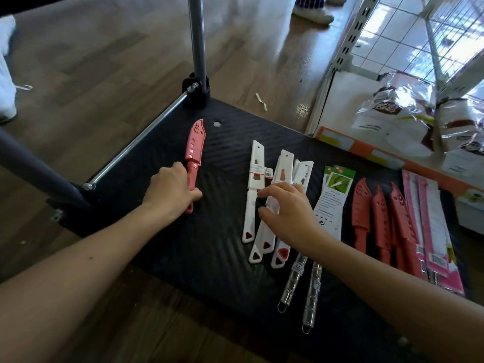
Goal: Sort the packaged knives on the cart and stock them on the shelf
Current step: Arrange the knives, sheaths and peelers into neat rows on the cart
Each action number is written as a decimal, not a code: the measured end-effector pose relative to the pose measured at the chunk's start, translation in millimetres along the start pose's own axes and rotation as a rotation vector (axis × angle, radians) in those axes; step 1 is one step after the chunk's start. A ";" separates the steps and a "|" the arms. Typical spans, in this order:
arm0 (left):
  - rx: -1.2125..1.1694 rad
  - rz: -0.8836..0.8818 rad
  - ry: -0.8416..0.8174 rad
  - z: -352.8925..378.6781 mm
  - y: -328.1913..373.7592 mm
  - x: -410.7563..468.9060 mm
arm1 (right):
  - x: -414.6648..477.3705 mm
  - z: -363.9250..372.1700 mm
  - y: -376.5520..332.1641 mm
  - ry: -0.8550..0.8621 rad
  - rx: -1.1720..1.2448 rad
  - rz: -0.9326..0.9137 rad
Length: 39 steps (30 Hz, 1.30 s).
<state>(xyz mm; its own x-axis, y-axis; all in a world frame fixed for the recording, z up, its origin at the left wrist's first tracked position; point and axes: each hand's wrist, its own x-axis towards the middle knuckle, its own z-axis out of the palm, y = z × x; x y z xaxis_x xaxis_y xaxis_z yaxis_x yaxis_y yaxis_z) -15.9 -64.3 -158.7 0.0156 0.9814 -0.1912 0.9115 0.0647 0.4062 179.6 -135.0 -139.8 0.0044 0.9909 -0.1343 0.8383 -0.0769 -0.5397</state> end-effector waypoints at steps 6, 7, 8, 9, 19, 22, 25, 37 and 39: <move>-0.155 0.035 -0.046 14.6 18.1 -9.2 | -4.3 -4.2 10.0 0.005 0.033 0.010; -0.175 0.048 -0.026 16.6 21.7 -11.6 | -5.1 -4.5 11.7 0.008 0.024 0.002; -0.190 0.065 0.000 18.3 24.8 -13.8 | -6.2 -4.8 13.4 0.009 0.014 -0.006; -0.203 0.084 0.024 19.2 28.5 -16.7 | -7.5 -5.1 14.9 0.011 0.005 -0.014; -0.375 0.250 0.088 27.2 90.5 -49.4 | -31.2 -34.7 41.3 0.068 -0.040 -0.009; -0.460 0.273 0.022 37.7 122.4 -61.3 | -44.8 -51.2 61.5 0.093 -0.093 0.030; -0.499 0.294 -0.050 53.3 155.1 -75.3 | -61.1 -68.7 83.3 0.100 -0.119 0.112; -0.234 0.372 -0.282 113.3 213.2 -112.1 | -115.3 -102.6 149.0 0.106 -0.093 0.311; -0.204 0.394 -0.288 115.3 214.5 -113.6 | -119.1 -102.7 152.6 0.089 -0.073 0.317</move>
<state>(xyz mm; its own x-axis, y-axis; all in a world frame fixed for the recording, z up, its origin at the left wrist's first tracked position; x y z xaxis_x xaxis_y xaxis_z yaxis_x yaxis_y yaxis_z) 225.2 -182.8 -152.9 0.4792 0.8509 -0.2153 0.7156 -0.2368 0.6571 363.0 -253.4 -120.9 0.3161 0.9250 -0.2110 0.8242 -0.3779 -0.4218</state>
